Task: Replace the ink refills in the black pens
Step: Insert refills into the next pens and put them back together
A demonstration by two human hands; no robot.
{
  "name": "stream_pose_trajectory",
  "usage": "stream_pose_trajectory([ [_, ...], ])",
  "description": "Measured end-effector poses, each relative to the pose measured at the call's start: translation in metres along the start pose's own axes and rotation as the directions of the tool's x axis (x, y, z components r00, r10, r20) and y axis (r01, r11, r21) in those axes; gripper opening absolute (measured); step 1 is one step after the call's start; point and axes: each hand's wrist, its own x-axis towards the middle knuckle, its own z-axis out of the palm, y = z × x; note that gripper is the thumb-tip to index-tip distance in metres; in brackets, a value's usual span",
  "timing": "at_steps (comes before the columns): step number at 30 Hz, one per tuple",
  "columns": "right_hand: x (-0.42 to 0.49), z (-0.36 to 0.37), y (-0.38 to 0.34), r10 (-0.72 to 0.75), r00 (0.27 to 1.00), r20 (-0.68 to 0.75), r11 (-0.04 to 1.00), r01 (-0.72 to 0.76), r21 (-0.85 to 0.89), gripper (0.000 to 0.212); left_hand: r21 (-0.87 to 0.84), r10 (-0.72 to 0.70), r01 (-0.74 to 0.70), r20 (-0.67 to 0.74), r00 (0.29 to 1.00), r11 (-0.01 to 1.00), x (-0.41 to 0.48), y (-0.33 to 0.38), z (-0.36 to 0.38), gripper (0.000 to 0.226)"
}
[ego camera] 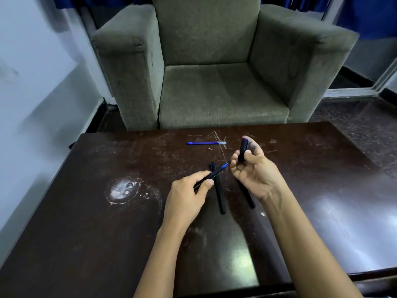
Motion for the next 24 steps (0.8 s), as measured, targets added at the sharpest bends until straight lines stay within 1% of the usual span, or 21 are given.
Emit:
stream_pose_trajectory([
  [2,0.000,0.000,-0.001,-0.020,0.999,0.027,1.000,0.020,0.002,0.048,0.001,0.003,-0.003,-0.002,1.000,1.000,0.000,0.000,0.001,0.032],
  [4,-0.001,0.001,-0.002,-0.027,0.999,0.042,0.999,0.028,-0.022,0.051,0.000,0.005,-0.005,-0.005,1.000,1.000,0.000,0.000,0.001,0.032],
  [8,-0.001,0.003,-0.001,-0.008,1.000,-0.009,1.000,0.008,-0.011,0.042,-0.003,0.006,-0.006,-0.005,1.000,1.000,0.000,0.001,0.000,0.032],
  [9,-0.001,0.002,-0.001,-0.012,1.000,-0.020,0.999,0.011,-0.035,0.038,-0.002,0.003,-0.003,-0.005,1.000,1.000,0.000,0.002,0.000,0.032],
  [12,-0.002,0.002,0.003,-0.039,0.998,-0.058,0.983,0.027,-0.182,0.028,0.002,-0.010,0.010,-0.007,1.000,1.000,0.001,0.003,-0.001,0.033],
  [15,-0.003,0.002,0.006,-0.056,0.995,-0.077,0.973,0.037,-0.229,0.024,0.006,-0.010,0.010,-0.007,1.000,1.000,0.000,0.003,-0.001,0.034],
  [21,-0.003,0.003,0.009,-0.062,0.998,-0.025,0.965,0.054,-0.255,0.019,0.001,-0.014,0.014,-0.013,1.000,1.000,0.000,0.004,0.000,0.034],
  [24,-0.003,0.002,0.011,-0.063,0.998,0.018,0.942,0.066,-0.329,0.020,-0.048,-0.026,0.025,-0.024,0.999,0.999,-0.001,0.004,-0.001,0.033],
])
